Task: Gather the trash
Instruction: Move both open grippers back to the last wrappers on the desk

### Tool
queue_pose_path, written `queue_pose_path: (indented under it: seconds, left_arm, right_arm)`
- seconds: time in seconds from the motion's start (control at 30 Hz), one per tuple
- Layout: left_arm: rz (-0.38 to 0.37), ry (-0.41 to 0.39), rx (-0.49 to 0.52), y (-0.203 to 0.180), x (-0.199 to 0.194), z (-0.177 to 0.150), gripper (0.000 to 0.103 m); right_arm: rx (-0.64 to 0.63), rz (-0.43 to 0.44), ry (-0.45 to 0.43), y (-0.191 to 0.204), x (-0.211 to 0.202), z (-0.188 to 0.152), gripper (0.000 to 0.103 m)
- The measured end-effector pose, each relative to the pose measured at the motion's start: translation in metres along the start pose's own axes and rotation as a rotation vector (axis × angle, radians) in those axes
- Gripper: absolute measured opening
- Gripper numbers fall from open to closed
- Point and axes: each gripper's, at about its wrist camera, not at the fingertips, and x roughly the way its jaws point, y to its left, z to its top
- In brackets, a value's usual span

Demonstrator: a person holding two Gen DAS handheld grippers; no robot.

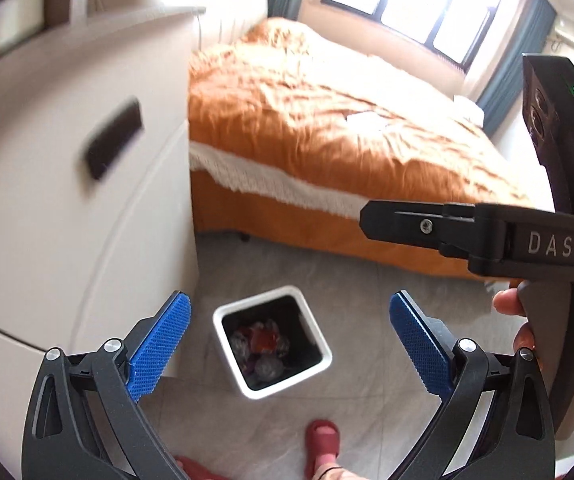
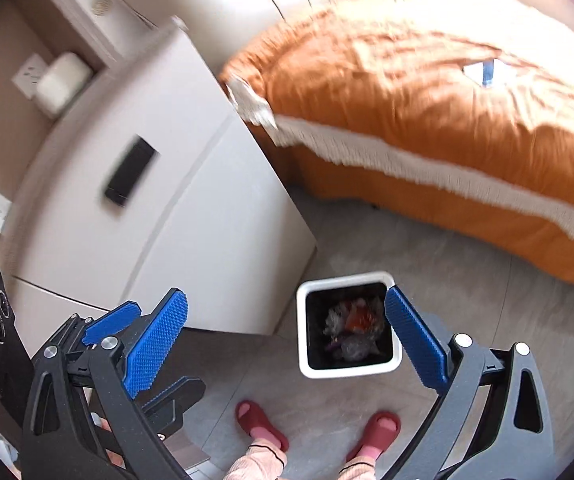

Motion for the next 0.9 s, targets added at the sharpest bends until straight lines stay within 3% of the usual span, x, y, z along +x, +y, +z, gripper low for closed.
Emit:
queue_pose_path:
  seconds: [0.23,0.4,0.9]
  left_arm:
    - [0.075,-0.114,-0.014,0.013,-0.09,0.027,0.098]
    - [0.18,-0.181,-0.058,0.043,-0.15,0.035,0.098]
    - [0.491,-0.328,-0.259,0.185,-0.293,0.007,0.098]
  right_arm:
    - [-0.106,0.109,-0.063,0.069,-0.047,0.026,0.099]
    - [-0.212,0.208,-0.1,0.137,-0.064,0.041,0.099]
    - [-0.524,0.427,-0.092,0.347,-0.044,0.048,0.099]
